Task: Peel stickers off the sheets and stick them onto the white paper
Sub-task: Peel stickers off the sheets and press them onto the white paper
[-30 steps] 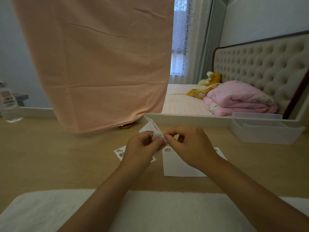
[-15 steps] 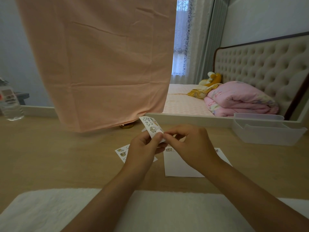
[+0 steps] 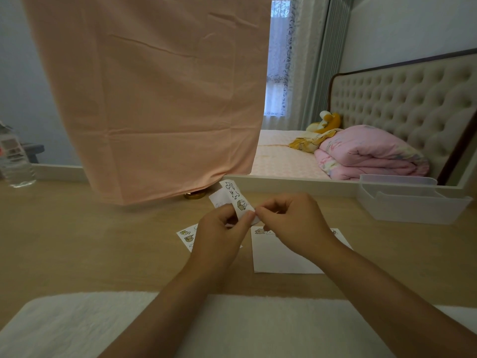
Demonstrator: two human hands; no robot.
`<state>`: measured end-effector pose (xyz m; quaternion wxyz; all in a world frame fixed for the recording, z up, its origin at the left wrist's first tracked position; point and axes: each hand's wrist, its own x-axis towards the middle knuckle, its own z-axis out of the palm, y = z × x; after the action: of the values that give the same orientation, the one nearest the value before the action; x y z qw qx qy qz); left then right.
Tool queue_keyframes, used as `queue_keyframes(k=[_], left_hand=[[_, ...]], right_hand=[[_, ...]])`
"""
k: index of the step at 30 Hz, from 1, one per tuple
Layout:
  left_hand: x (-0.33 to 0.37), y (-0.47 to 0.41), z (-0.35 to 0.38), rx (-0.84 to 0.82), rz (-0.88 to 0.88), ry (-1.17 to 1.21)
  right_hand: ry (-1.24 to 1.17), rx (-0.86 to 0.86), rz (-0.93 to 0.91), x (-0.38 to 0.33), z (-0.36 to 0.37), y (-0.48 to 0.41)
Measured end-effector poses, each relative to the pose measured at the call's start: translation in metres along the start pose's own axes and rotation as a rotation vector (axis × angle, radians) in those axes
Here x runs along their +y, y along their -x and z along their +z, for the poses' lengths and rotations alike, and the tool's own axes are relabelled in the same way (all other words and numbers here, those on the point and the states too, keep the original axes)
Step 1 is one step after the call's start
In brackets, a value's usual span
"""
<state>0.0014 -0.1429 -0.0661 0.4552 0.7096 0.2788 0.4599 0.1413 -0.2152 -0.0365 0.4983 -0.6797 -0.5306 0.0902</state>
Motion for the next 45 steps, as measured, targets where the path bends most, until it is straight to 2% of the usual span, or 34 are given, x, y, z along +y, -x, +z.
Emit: queue_keyframes(k=[4, 10, 14, 20, 25, 28, 33, 38, 45], left_hand=[[0.0065, 0.0017, 0.0028, 0.016, -0.084, 0.205], [0.0068, -0.0001, 0.0029, 0.008, -0.223, 0.385], [0.0073, -0.0001, 0.0009, -0.043, -0.256, 0.434], [0.0069, -0.0019, -0.0014, -0.056, -0.137, 0.242], [0.0018, -0.0040, -0.0017, -0.036, -0.105, 0.109], [0.0027, -0.0029, 0.0003, -0.037, -0.118, 0.128], [0.0046, -0.0023, 0.0036, 0.001, -0.219, 0.313], [0.0043, -0.0023, 0.0002, 0.016, -0.155, 0.169], [0.0023, -0.0032, -0.0030, 0.017, -0.149, 0.081]], right_hand=[[0.117, 0.065, -0.135, -0.0016, 0.0048, 0.0069], [-0.031, 0.050, -0.012, -0.0009, 0.0032, 0.0018], [-0.027, 0.029, 0.000, -0.0001, 0.0010, 0.0006], [0.107, 0.009, -0.037, -0.0013, -0.0010, 0.0014], [0.022, -0.013, -0.001, 0.0019, -0.0003, -0.0013], [0.027, 0.010, -0.008, 0.0026, 0.0004, 0.0006], [0.227, 0.088, -0.196, 0.0040, 0.0062, 0.0048], [0.204, 0.053, -0.201, 0.0059, 0.0044, 0.0027], [0.325, -0.032, -0.271, 0.0065, 0.0040, 0.0027]])
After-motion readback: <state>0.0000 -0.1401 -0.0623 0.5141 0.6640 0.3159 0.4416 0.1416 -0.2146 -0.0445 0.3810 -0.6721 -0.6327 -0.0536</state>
